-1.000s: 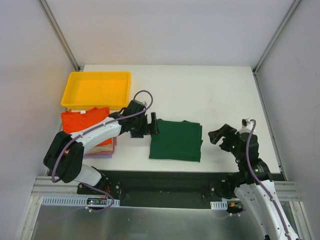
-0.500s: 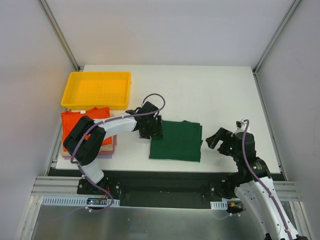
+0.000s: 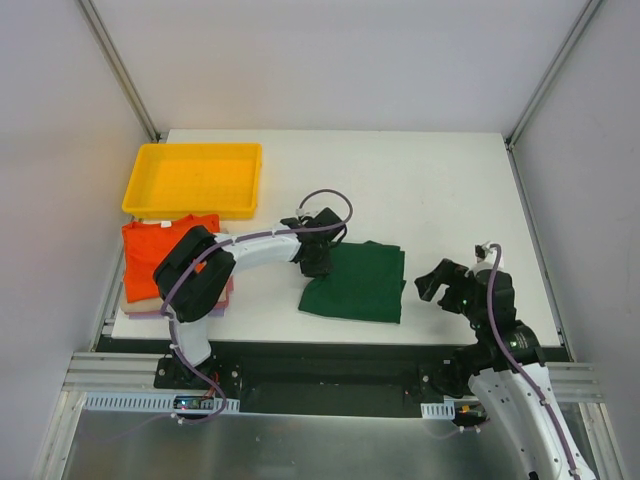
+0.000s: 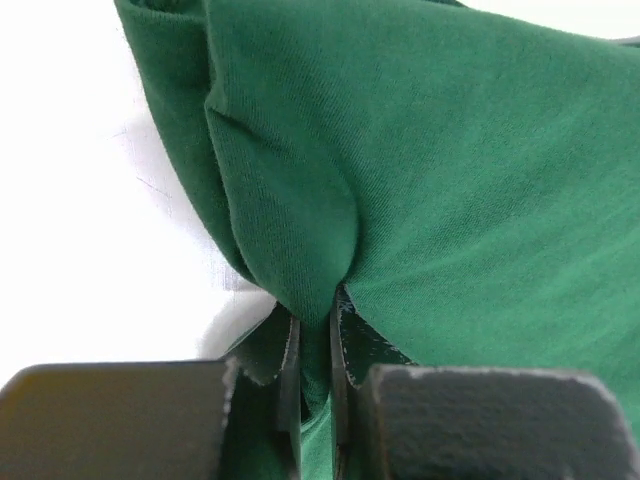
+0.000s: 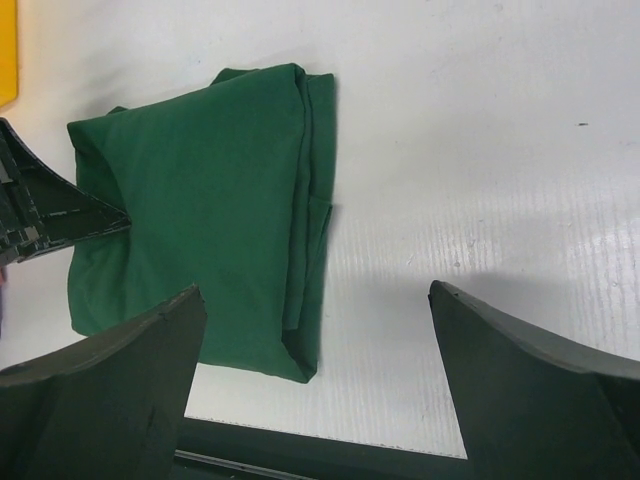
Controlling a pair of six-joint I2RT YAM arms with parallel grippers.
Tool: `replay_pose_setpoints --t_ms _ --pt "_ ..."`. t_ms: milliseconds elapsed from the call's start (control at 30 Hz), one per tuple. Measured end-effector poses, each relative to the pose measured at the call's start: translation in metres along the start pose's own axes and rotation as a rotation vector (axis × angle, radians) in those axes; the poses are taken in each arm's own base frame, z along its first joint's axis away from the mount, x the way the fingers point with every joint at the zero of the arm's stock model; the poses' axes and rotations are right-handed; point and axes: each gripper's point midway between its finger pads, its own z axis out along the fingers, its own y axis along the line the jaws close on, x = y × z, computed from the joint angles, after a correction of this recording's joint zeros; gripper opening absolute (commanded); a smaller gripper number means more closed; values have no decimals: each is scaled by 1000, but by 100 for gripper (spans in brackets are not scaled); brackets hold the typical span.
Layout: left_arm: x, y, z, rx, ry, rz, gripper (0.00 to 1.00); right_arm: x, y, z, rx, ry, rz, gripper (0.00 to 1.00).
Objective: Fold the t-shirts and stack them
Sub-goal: Put the neatly folded tshirt into the corner of the board with the left arm
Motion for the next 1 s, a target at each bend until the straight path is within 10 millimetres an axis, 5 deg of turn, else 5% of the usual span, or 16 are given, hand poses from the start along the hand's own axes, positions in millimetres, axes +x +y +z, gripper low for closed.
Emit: replay_pose_setpoints --t_ms 200,333,667,833,1000 --pt "-8 10 -4 -107 -54 61 0 -4 0 2 -12 -18 -50 96" --pt "-20 46 -19 -242 -137 152 0 -1 -1 8 -20 -19 -71 96" --pt "-60 125 -122 -520 -370 322 0 5 -4 12 -26 -11 -82 96" --pt "-66 159 -154 -695 -387 417 0 4 -3 11 -31 -19 -84 96" --pt "-77 172 -186 -833 -430 401 0 4 -3 11 -30 -20 -85 96"
